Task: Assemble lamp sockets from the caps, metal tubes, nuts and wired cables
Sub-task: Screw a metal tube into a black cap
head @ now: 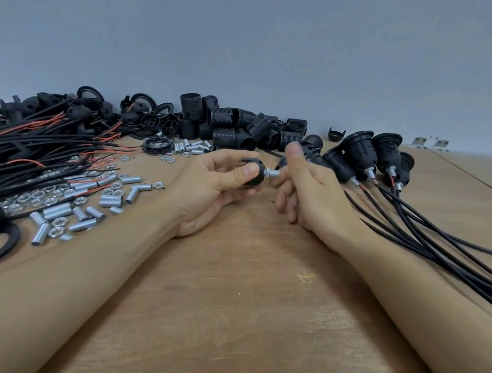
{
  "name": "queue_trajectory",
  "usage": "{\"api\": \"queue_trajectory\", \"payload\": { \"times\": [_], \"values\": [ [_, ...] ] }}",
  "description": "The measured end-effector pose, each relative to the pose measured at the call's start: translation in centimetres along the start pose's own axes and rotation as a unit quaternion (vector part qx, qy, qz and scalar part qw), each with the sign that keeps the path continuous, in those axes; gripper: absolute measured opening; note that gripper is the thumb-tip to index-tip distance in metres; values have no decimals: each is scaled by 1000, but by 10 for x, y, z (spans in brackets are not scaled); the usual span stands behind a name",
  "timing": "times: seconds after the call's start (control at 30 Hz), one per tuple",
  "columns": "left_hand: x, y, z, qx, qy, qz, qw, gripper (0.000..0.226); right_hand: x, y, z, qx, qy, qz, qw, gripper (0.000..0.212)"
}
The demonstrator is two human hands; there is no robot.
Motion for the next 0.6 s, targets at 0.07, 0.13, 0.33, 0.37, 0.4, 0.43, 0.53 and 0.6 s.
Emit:
{"api": "queue_trajectory", "payload": {
  "times": [0.07,0.13,0.33,0.37,0.4,0.43,0.53,0.6],
  "values": [
    [0,0,0,1,1,2,1000,38,-1,0,1,16,-11,8,1000,43],
    [-1,0,0,1,2,5,1000,38,0,0,-1,10,-3,7,1000,58],
    [0,0,0,2,5,3,1000,36,-1,-2,1,18,-15,11,1000,49],
    [-1,0,1,2,5,3,1000,36,-1,-1,-1,6,-4,7,1000,61],
    [-1,-1,1,2,4,1,1000,36,1,0,-3,-12,8,2,1000,73],
    [0,0,1,2,2,-1,1000,36,2,1,-3,-20,13,2,1000,76],
    [-1,-1,0,1,8,4,1000,34,-2,-1,1,9,-5,21,1000,48],
    [-2,-2,0,-1,11,7,1000,34,-2,-2,-2,-2,-4,23,1000,66]
  ]
}}
Point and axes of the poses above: each hand's wrist, its own y-axis towards the middle knuckle, its own x-axis out of the back of the hand, z = x × y, the point moved 8 cm from there along y, towards the middle knuckle, and after that the axes turned 11 degrees about -z, right-handed, at the moved point
